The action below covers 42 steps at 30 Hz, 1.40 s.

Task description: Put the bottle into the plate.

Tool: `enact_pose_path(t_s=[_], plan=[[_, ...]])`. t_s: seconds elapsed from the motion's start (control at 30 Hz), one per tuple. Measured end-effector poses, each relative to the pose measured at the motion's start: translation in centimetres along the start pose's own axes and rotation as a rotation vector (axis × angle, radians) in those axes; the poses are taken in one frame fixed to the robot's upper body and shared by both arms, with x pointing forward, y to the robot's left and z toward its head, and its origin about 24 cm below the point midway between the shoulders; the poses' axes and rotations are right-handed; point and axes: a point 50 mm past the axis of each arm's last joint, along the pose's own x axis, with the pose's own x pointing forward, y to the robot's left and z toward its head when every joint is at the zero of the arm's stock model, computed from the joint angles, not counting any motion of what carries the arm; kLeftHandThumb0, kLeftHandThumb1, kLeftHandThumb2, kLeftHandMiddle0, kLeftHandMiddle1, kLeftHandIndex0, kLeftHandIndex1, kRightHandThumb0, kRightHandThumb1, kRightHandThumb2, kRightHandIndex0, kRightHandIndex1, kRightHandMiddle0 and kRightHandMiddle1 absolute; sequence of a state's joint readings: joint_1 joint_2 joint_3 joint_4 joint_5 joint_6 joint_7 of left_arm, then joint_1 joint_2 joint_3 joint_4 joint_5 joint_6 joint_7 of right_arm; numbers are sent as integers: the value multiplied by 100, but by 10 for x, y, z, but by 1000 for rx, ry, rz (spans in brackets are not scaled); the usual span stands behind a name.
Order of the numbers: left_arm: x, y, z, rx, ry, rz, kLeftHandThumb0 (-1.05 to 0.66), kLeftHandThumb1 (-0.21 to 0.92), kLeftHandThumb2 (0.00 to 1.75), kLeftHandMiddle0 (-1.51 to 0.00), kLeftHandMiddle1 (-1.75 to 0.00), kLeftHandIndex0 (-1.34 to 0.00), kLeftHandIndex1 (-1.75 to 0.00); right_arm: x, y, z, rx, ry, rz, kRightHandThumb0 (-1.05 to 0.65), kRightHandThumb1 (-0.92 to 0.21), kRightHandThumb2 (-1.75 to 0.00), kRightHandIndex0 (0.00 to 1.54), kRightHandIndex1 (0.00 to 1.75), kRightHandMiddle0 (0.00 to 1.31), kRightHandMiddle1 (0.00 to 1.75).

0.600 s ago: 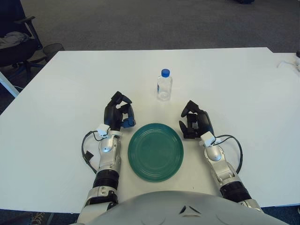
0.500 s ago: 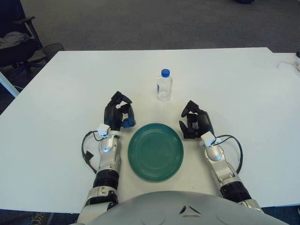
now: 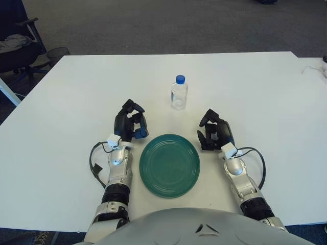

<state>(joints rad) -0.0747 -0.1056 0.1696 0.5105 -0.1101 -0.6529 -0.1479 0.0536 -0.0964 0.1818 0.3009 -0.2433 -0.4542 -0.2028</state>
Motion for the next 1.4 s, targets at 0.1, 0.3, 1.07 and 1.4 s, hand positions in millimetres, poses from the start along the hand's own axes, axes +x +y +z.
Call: enact_pose_path(t_s=[0.1,0.3,1.07,1.4], plan=[[0,0,0,0,0,0,-55,14,153,-122,-175,-76,-175,0,0,0,4,-2,0,-47,-33,-129,123,175,59,175],[0,0,0,0,0,1,-55,14,154,-122,-175,-76,-175,0,-4,1,32,-19,-29,-47,-31,-131,123,175,61,175],[1,2,-3,6,19,22,-56,11,157,-124,-175,-78,-175,12,-29,-3,140,-37,-270,-50,-24,-141,116,175,67,175],[1,2,-4,14,27,33,-56,11,157,-125,-175,-78,-175,15,-26,-3,154,-41,-271,-51,-21,-145,120,175,70,175]])
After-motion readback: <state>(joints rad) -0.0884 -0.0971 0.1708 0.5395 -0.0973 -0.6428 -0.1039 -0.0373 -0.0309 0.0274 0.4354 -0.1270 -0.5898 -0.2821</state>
